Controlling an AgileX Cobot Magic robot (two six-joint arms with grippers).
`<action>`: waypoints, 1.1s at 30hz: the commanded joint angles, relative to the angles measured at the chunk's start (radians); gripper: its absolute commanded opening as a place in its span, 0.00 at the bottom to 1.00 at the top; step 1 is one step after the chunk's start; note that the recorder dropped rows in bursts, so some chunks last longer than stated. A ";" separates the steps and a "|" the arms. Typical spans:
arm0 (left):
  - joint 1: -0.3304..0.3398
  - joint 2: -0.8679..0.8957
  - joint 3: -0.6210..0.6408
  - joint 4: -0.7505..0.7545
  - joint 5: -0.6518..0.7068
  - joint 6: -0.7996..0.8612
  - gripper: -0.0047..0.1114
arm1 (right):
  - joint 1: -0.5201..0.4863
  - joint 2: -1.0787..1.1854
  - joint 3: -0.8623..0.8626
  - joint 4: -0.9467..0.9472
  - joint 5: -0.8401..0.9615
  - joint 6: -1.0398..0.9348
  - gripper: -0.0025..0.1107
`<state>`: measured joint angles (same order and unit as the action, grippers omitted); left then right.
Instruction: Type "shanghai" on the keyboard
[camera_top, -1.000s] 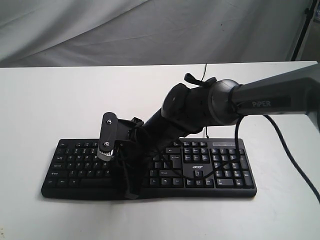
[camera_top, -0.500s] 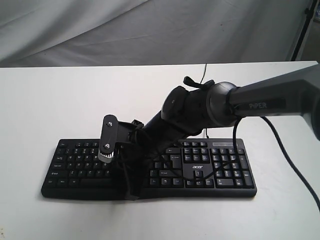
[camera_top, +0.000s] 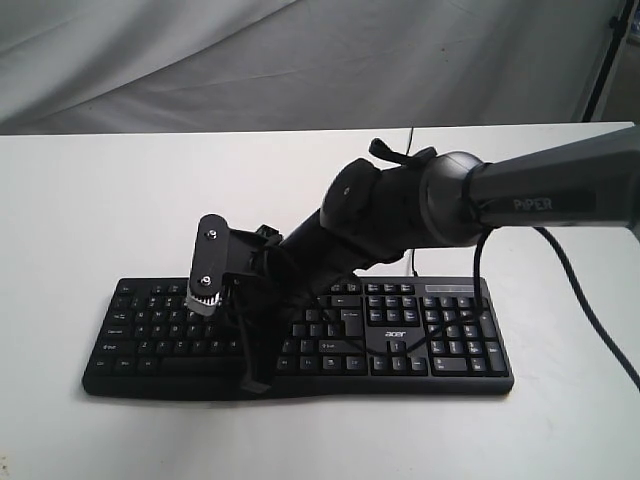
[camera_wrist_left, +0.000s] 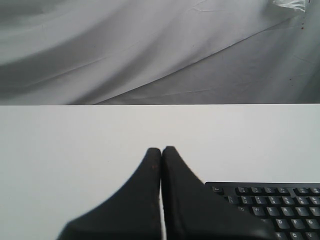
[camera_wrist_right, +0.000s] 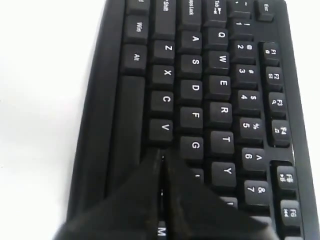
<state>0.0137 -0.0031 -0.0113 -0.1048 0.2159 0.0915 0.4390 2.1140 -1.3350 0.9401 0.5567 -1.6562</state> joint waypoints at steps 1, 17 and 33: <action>-0.004 0.003 0.001 -0.004 -0.003 -0.001 0.05 | 0.002 -0.012 -0.001 0.012 0.000 -0.008 0.02; -0.004 0.003 0.001 -0.004 -0.003 -0.001 0.05 | 0.030 -0.012 -0.075 0.037 -0.027 0.020 0.02; -0.004 0.003 0.001 -0.004 -0.003 -0.001 0.05 | 0.029 0.080 -0.200 -0.085 0.044 0.178 0.02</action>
<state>0.0137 -0.0031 -0.0113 -0.1048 0.2159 0.0915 0.4681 2.1728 -1.5107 0.9029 0.5607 -1.5253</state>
